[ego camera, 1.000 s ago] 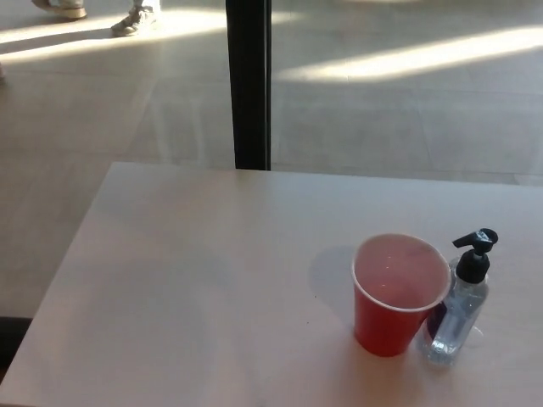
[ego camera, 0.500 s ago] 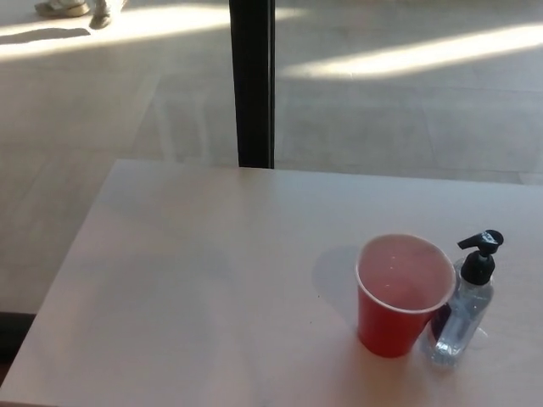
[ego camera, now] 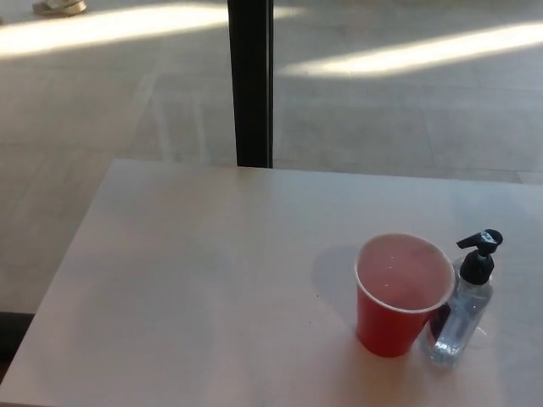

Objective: The robot uses its right hand fist to press the hand soap kept in the middle of the table to get liquid hand soap out

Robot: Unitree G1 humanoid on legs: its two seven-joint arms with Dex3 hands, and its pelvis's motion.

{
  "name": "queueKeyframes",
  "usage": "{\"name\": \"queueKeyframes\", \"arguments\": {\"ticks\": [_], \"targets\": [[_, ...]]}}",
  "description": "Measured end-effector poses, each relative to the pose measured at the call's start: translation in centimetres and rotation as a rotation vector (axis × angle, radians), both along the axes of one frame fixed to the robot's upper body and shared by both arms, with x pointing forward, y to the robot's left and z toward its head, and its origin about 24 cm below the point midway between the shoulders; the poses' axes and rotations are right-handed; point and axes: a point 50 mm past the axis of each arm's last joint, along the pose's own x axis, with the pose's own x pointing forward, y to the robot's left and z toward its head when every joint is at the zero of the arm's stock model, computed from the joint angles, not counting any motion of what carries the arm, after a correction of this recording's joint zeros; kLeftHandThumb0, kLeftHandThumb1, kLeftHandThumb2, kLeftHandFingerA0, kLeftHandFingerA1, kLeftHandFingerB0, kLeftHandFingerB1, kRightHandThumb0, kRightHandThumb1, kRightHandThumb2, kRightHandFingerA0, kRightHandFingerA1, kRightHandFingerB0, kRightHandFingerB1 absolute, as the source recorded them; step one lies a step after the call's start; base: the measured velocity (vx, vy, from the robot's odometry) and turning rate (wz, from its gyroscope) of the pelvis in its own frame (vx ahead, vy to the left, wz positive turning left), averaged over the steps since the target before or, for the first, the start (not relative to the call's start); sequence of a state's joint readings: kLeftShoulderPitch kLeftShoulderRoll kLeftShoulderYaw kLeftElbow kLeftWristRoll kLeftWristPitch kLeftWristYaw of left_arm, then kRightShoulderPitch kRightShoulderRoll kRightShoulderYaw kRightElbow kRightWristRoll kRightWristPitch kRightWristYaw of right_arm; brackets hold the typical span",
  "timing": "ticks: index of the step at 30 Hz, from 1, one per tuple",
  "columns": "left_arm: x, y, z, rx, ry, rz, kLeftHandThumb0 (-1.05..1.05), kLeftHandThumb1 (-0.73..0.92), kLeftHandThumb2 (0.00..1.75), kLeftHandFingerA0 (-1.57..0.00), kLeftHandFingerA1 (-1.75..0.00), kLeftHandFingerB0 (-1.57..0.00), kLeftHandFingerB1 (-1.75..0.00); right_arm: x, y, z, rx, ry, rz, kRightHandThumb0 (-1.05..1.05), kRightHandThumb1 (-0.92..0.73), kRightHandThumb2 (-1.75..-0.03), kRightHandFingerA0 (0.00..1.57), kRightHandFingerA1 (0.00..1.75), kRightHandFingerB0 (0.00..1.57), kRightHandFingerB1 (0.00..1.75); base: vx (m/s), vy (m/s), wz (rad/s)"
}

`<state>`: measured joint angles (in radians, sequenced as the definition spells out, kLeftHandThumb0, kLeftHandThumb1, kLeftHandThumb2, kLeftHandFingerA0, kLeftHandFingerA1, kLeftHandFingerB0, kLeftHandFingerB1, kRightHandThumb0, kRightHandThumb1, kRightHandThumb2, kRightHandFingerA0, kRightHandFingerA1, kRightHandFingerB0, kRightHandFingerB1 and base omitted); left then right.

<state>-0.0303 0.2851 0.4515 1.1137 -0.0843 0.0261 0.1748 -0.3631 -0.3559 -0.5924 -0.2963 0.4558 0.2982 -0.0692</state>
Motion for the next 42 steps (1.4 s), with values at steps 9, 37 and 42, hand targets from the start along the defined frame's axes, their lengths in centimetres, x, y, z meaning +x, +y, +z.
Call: {"name": "queueKeyframes", "arguments": {"ticks": [9,37,42], "targets": [[0.0,0.0,0.0,0.012,0.007,0.004,-0.35,0.71,1.34,-0.61,-0.95,-0.37,-0.79,2.3,6.0,-0.8,-0.077,0.105,0.397,-0.15,-0.58,-1.24,0.93,1.75,0.76,1.42,0.0,0.0,0.0],[0.1,0.1,0.1,0.026,0.003,0.027,-0.33,0.67,1.35,-0.52,-1.28,-0.21,-0.94,4.1,10.5,-7.9,-0.181,0.445,0.719,-0.17,-0.56,-1.21,0.99,1.75,0.8,1.44,0.0,0.0,0.0],[0.0,0.1,0.1,0.026,0.009,0.023,-0.34,0.72,1.33,-0.53,-1.31,-0.21,-0.95,4.2,10.2,-8.3,-0.175,0.463,0.703,-0.2,-0.56,-1.24,1.0,1.75,0.78,1.46,0.0,0.0,0.0]]}}
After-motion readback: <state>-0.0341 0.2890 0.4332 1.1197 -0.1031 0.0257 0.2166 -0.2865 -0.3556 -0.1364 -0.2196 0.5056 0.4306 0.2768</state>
